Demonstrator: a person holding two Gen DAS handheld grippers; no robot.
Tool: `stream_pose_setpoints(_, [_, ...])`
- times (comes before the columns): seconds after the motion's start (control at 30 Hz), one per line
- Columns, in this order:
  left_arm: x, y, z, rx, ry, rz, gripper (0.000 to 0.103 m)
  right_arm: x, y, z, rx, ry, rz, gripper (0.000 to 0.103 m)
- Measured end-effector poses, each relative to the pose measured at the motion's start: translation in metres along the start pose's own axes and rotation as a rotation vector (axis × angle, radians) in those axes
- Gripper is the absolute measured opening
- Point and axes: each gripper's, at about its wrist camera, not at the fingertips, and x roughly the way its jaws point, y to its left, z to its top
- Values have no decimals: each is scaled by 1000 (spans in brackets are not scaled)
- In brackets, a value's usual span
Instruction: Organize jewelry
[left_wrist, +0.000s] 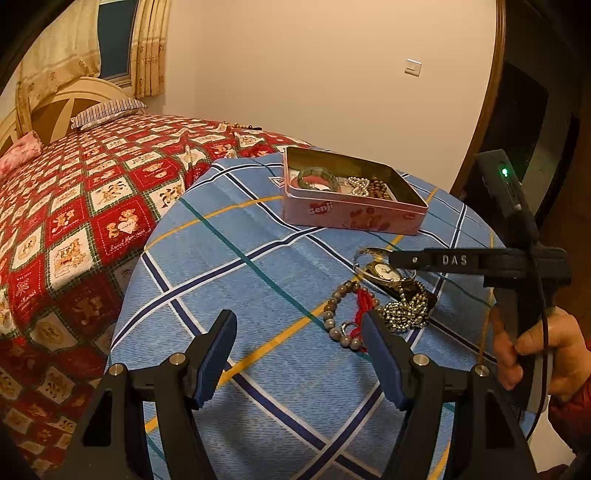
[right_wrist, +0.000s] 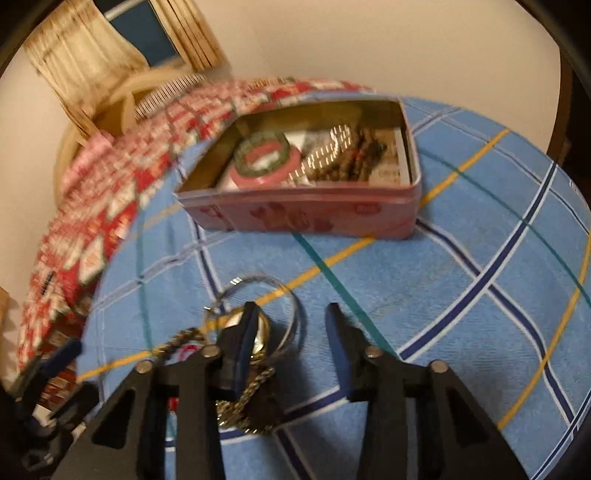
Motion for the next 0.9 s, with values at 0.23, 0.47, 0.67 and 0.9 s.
stream_pose_setpoints(0.23, [4, -1, 1, -8, 7, -18, 70, 2, -2, -2, 23, 29, 3, 8])
stream_pose_setpoints(0.47, [7, -11, 2, 7, 16, -45, 70, -33, -18, -6, 67, -54, 41, 8])
stream_pose_setpoints(0.67, [12, -37, 6, 55, 24, -147, 70, -69, -54, -18, 126, -117, 4, 8])
stream_pose_setpoints(0.9, [42, -90, 8, 174, 89, -233, 70, -74, -87, -36, 164, -113, -86, 8])
